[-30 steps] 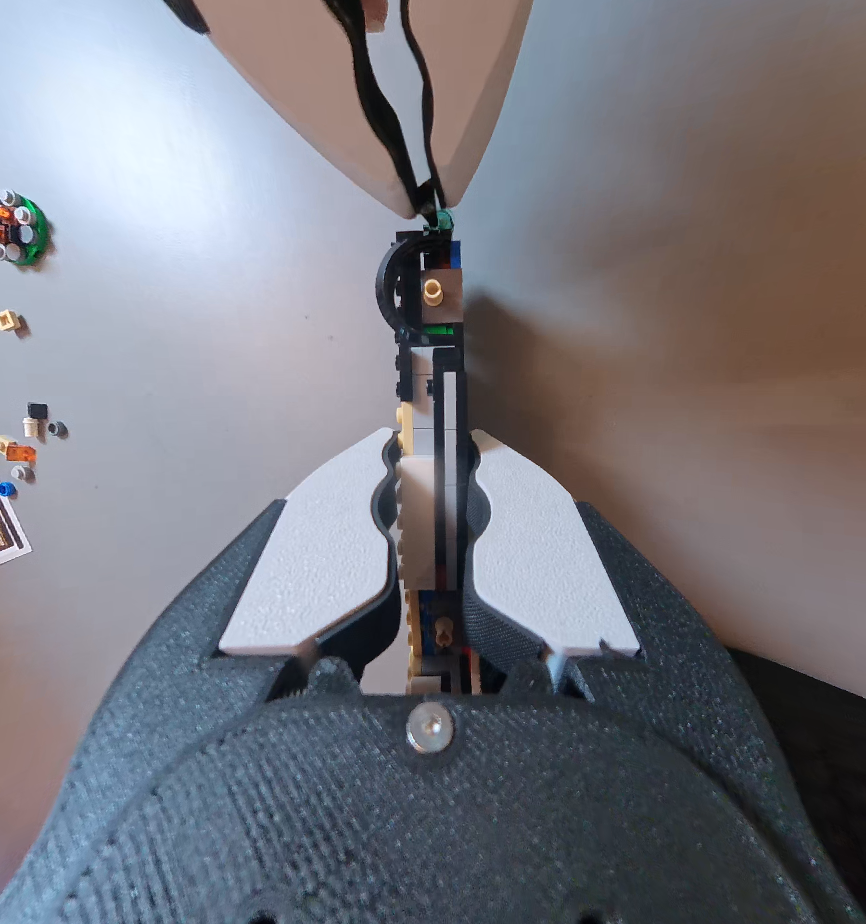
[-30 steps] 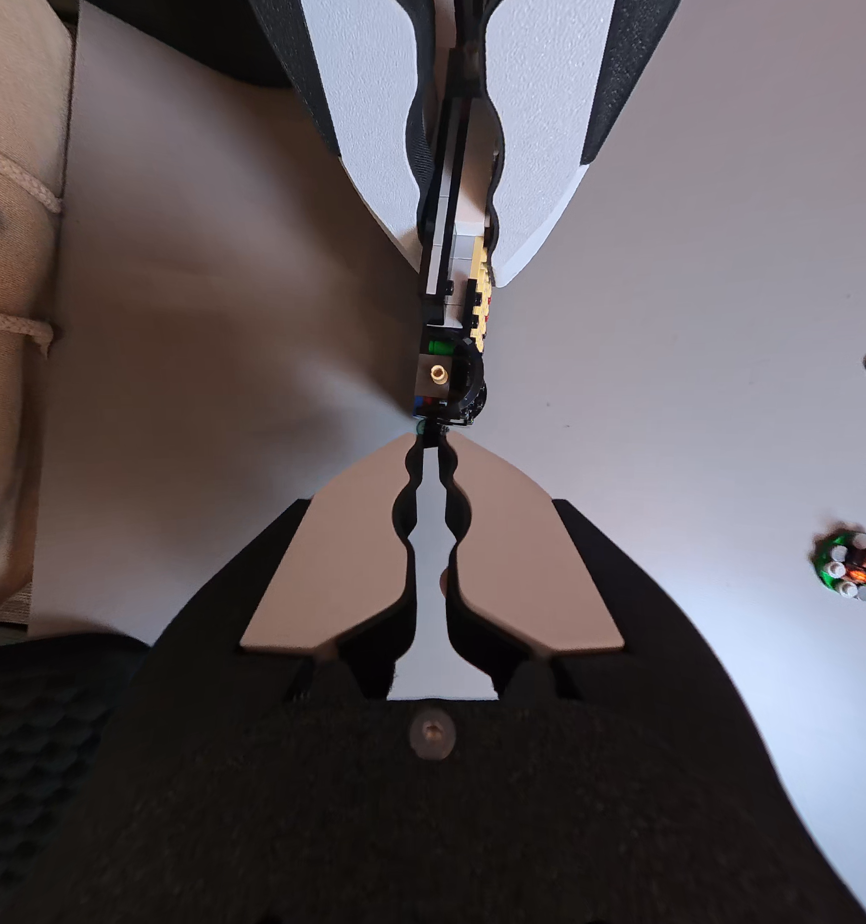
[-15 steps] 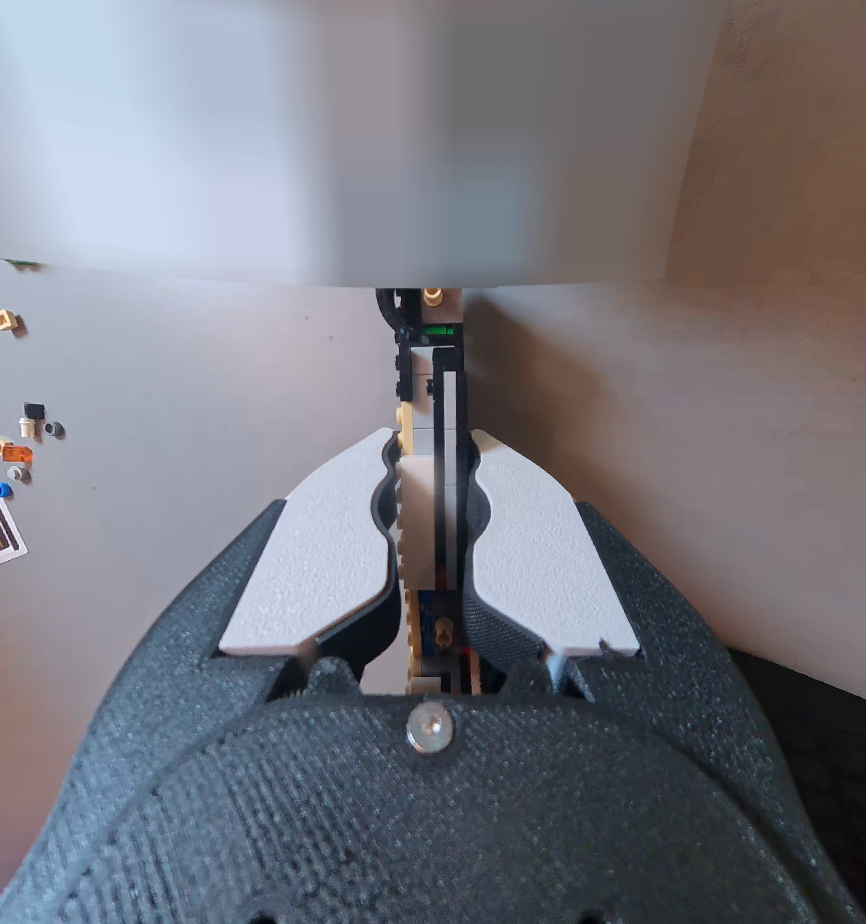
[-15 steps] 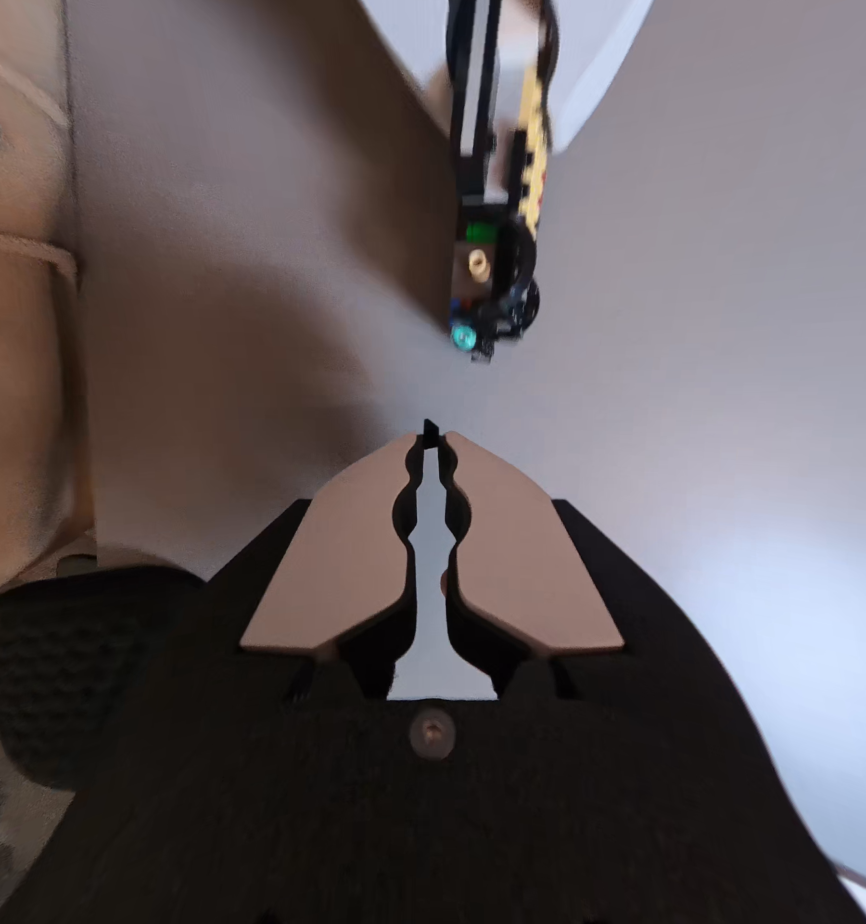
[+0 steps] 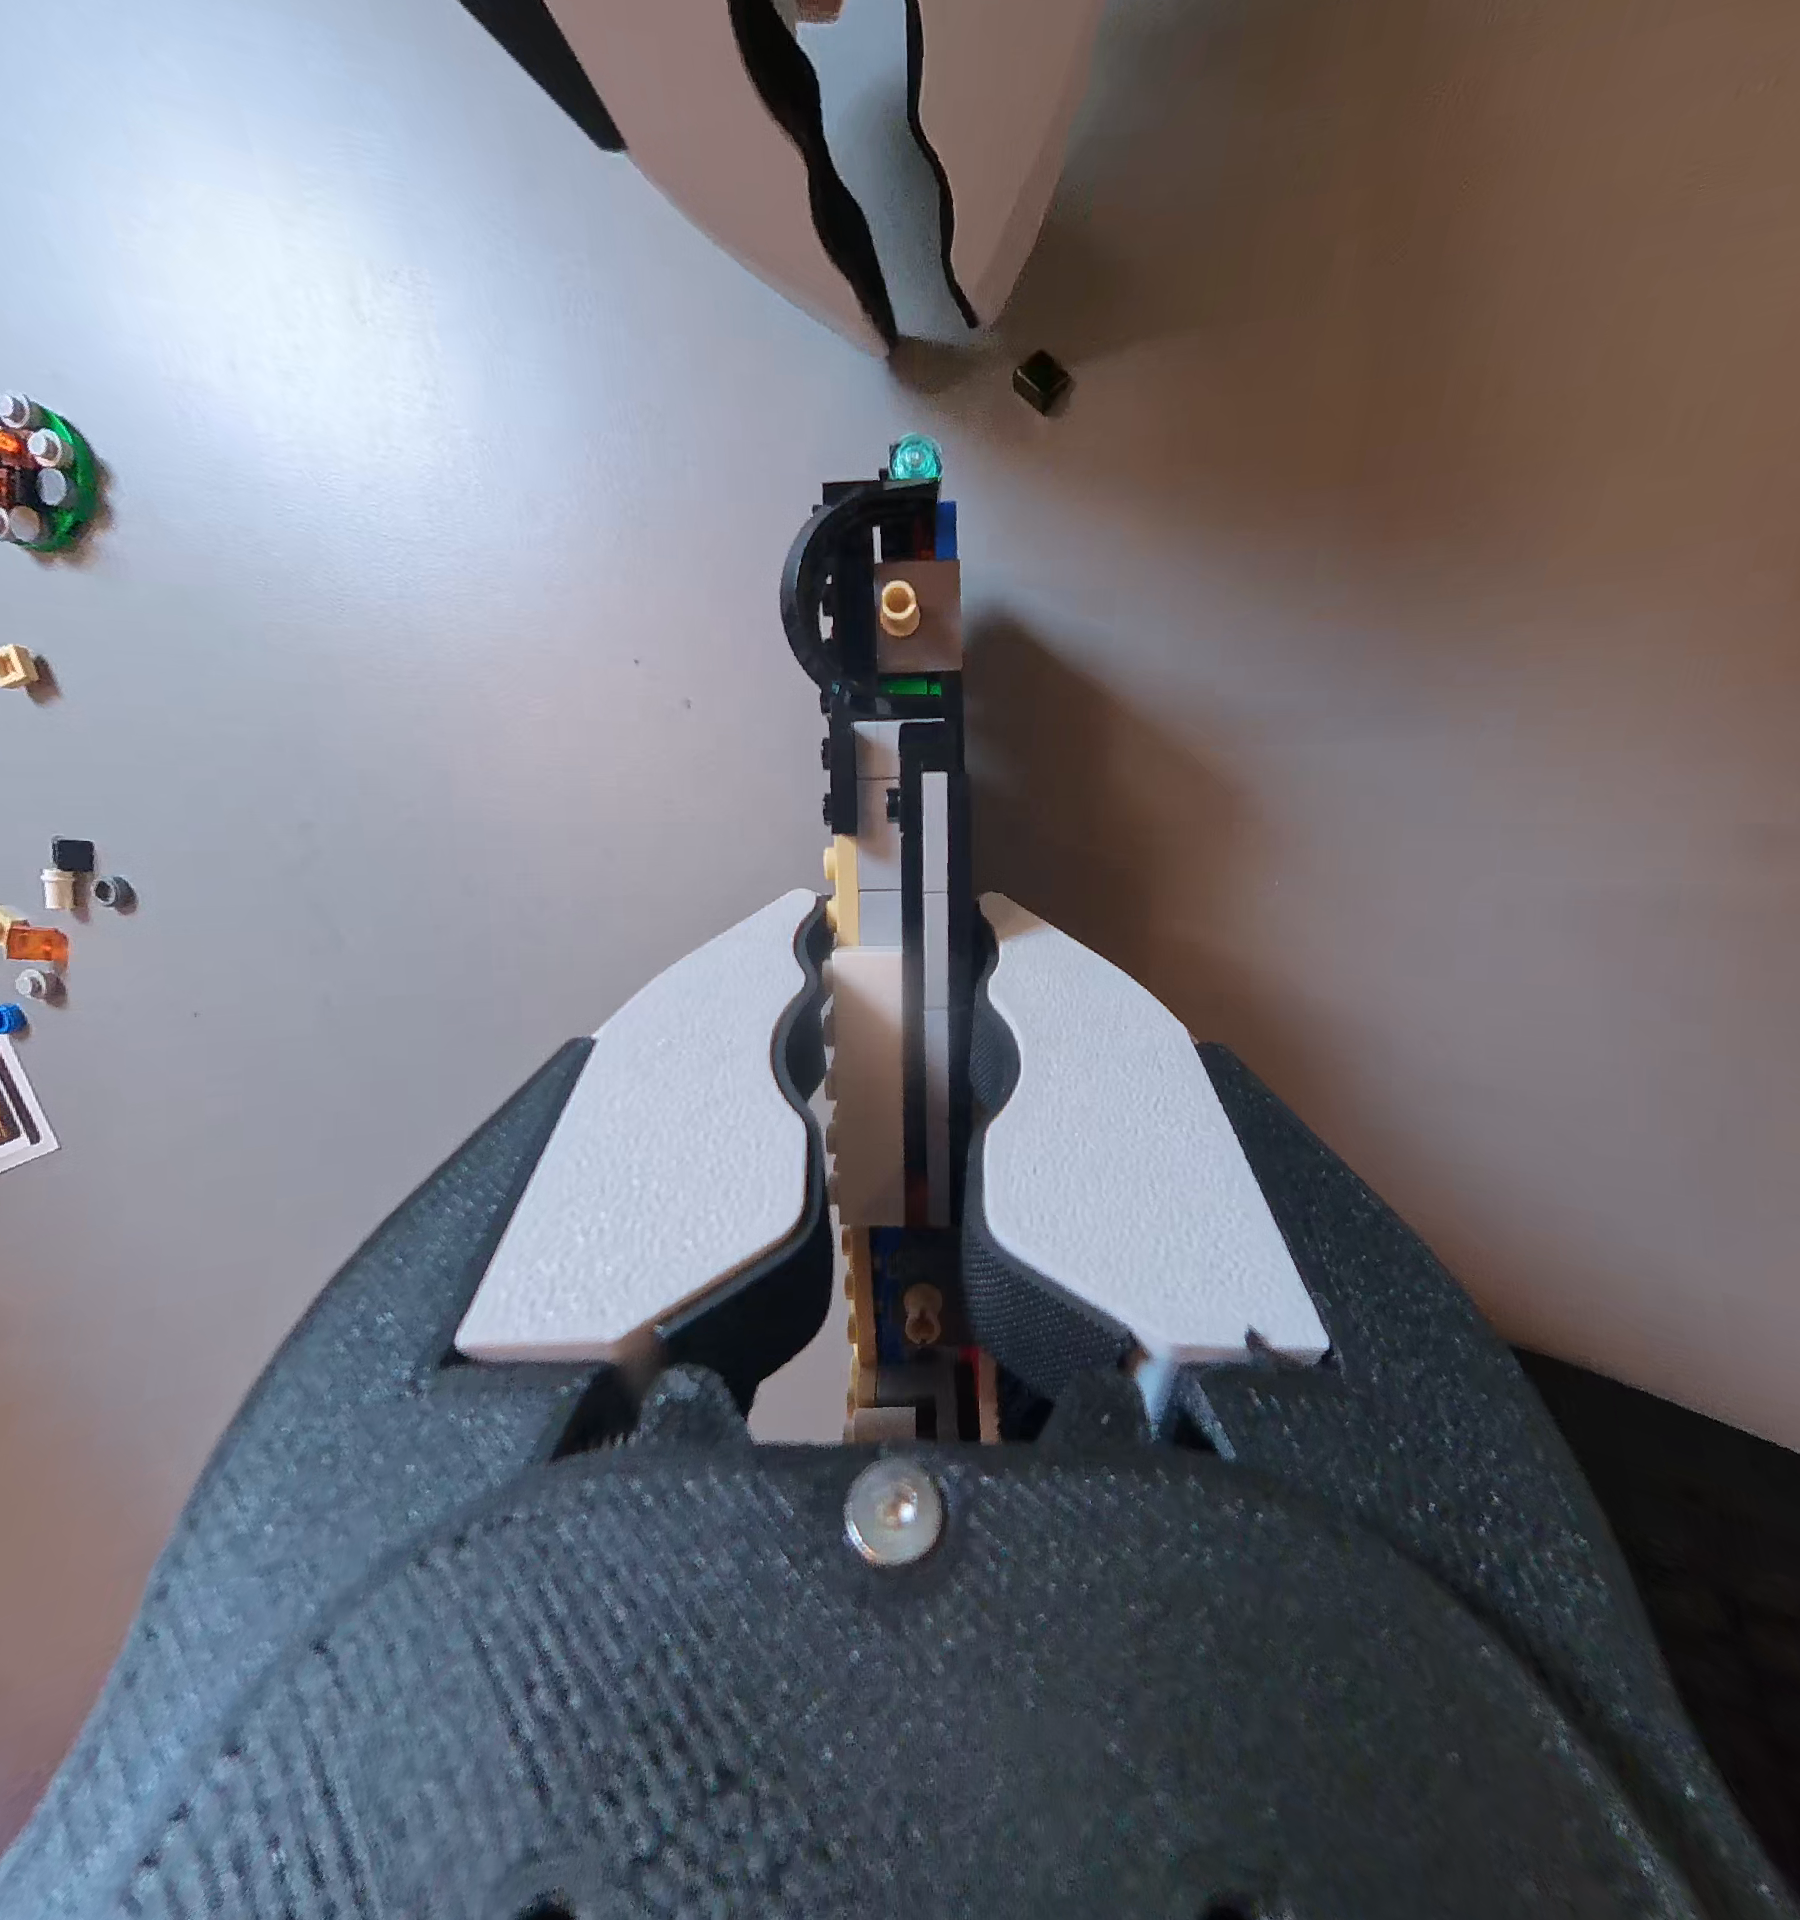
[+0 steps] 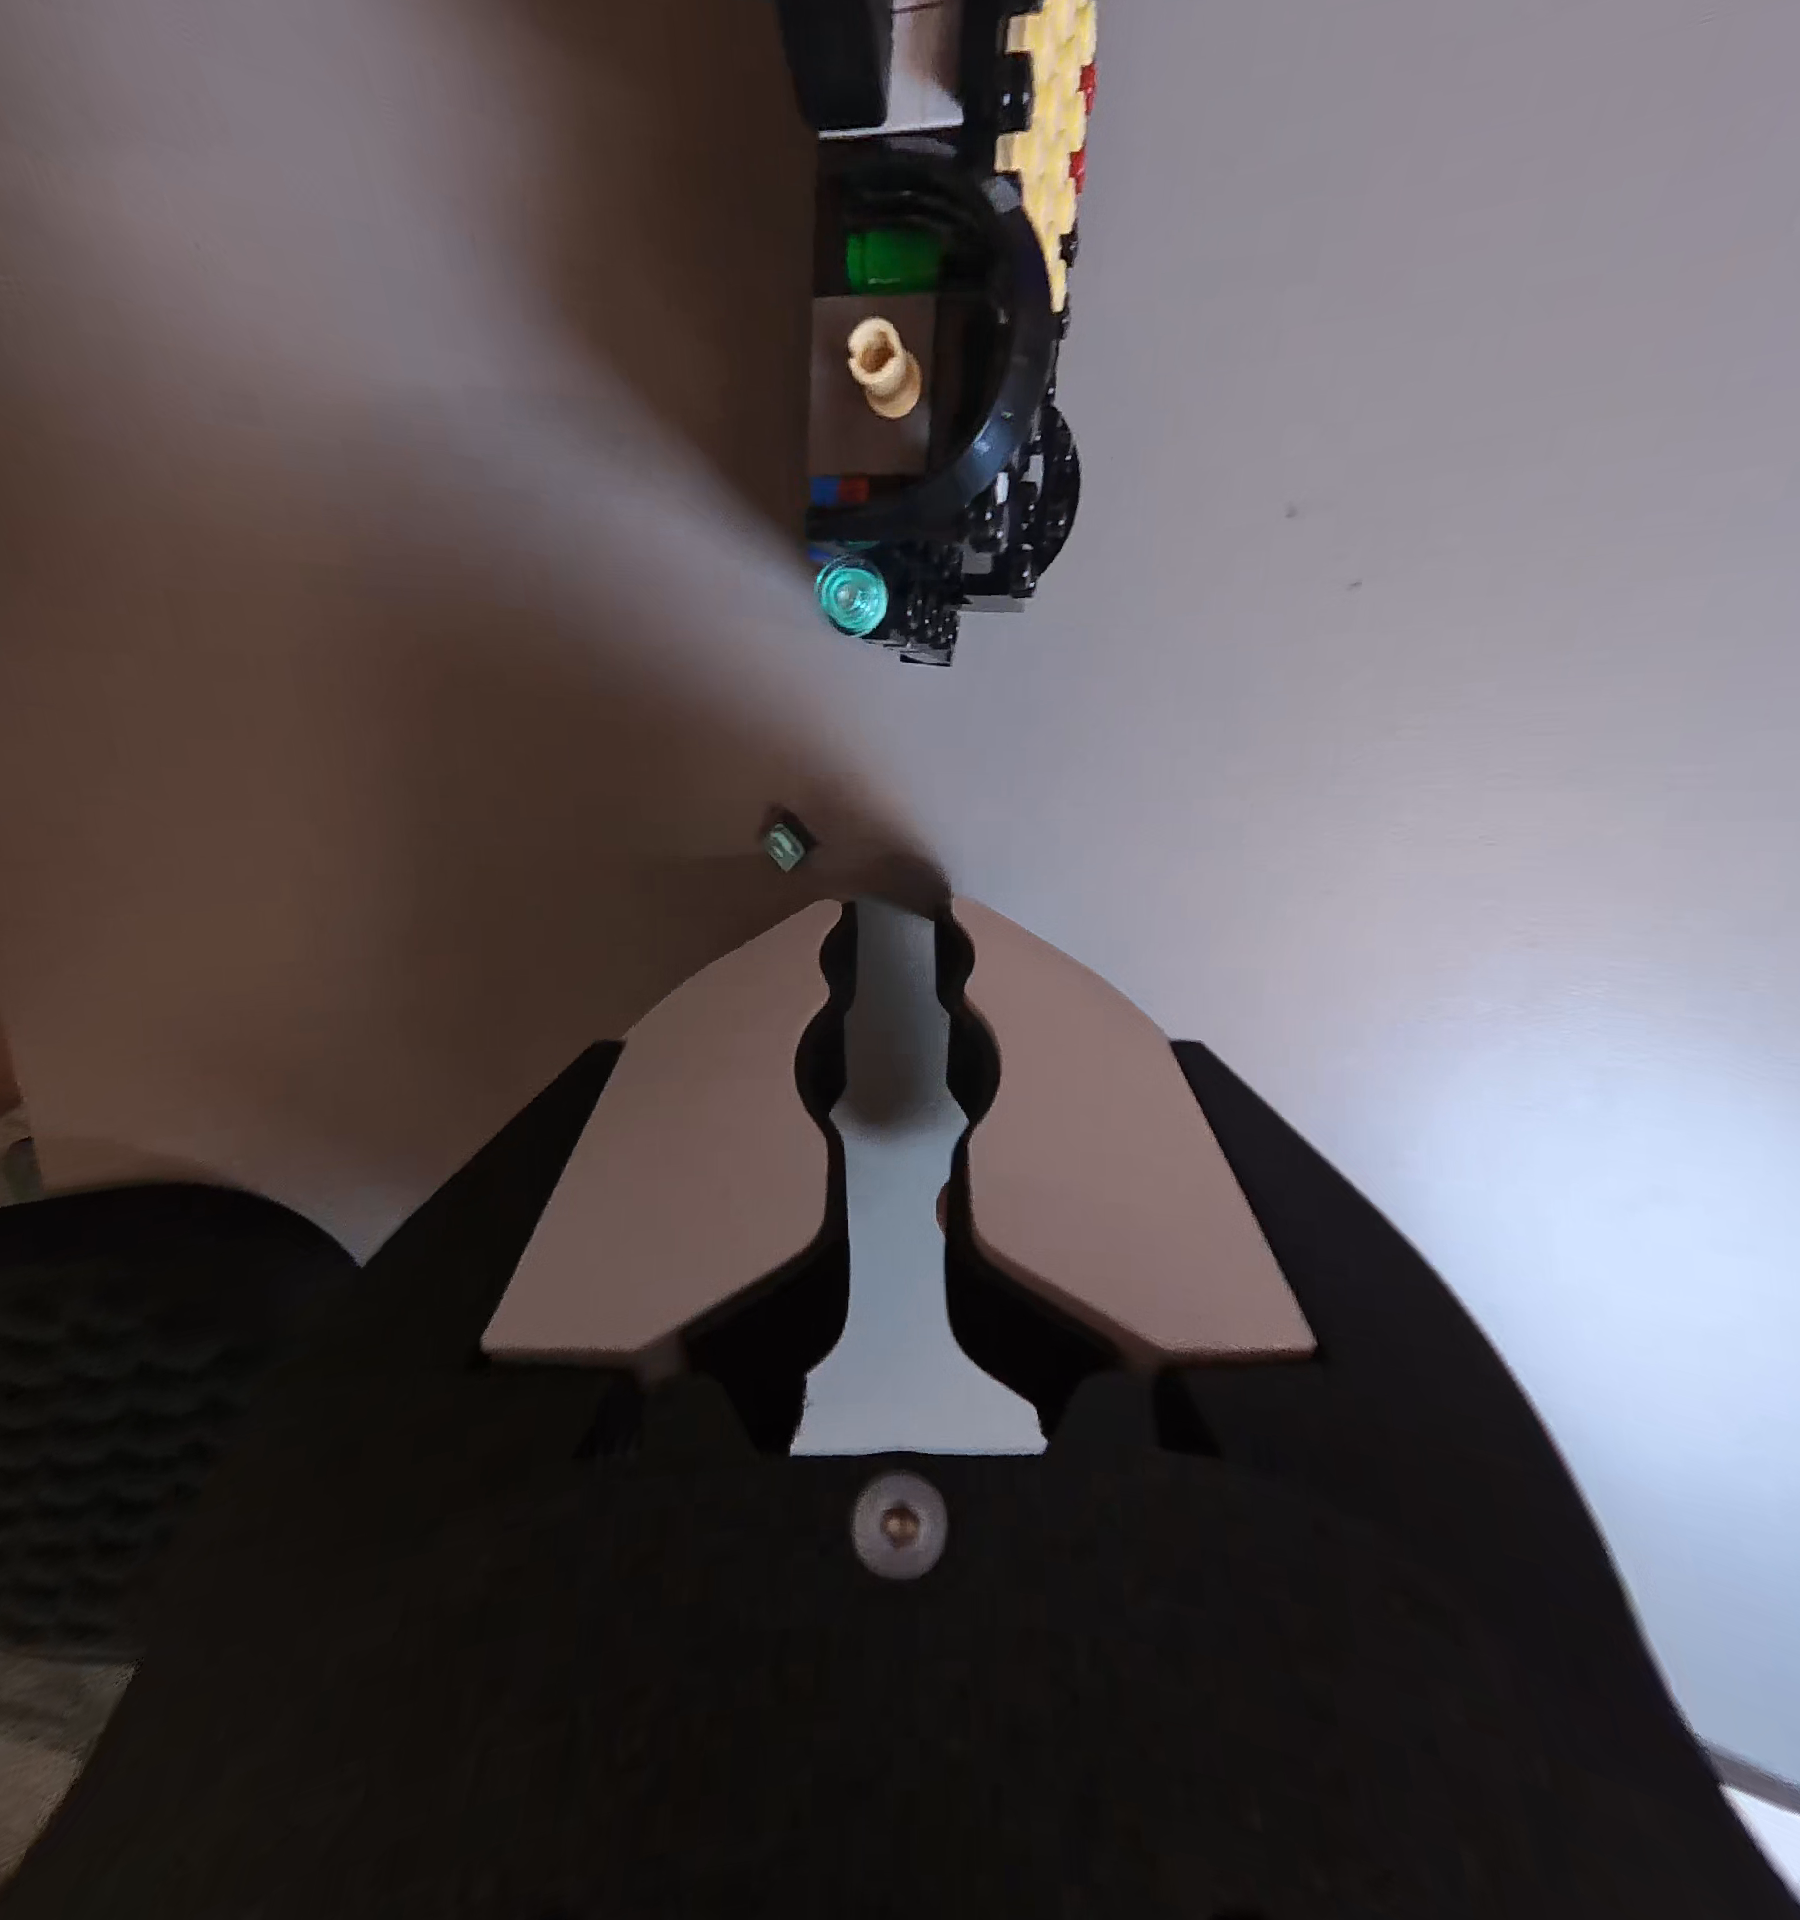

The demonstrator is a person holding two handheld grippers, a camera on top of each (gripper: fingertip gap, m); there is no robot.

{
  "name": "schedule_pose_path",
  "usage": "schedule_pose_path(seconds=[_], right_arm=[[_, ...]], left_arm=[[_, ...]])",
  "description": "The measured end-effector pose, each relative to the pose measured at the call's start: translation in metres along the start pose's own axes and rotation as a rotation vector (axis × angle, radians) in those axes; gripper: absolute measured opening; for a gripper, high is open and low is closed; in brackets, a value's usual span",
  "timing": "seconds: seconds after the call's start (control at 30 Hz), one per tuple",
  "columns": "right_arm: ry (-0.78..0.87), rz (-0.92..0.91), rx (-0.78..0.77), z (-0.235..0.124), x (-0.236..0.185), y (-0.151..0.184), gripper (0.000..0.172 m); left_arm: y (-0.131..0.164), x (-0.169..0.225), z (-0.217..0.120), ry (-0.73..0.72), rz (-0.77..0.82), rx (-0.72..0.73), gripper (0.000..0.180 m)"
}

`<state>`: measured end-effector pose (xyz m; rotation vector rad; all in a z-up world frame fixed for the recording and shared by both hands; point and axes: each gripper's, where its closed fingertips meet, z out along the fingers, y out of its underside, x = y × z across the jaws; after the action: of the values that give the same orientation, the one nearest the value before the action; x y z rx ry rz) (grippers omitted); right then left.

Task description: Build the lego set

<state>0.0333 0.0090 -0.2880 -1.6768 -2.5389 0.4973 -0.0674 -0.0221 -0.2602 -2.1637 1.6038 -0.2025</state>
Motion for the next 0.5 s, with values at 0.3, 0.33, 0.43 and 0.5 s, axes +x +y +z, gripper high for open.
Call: schedule_pose_path(seconds=[0.3, 0.33, 0.43, 0.5], right_arm=[[0.104, -0.011, 0.188, -0.017, -0.018, -0.005, 0.029], [0.107, -0.013, 0.194, -0.014, -0.022, -0.005, 0.031], [0.131, -0.020, 0.177, -0.003, -0.023, -0.002, 0.035], [0.127, -0.025, 0.173, 0.002, -0.020, -0.003, 0.035]], left_arm=[[0.000, 0.000, 0.000, -0.003, 0.004, -0.003, 0.024], [0.000, 0.000, 0.000, -0.003, 0.004, -0.003, 0.024], [0.000, 0.000, 0.000, -0.003, 0.004, -0.003, 0.024], [0.000, 0.000, 0.000, -0.003, 0.003, -0.004, 0.024]])
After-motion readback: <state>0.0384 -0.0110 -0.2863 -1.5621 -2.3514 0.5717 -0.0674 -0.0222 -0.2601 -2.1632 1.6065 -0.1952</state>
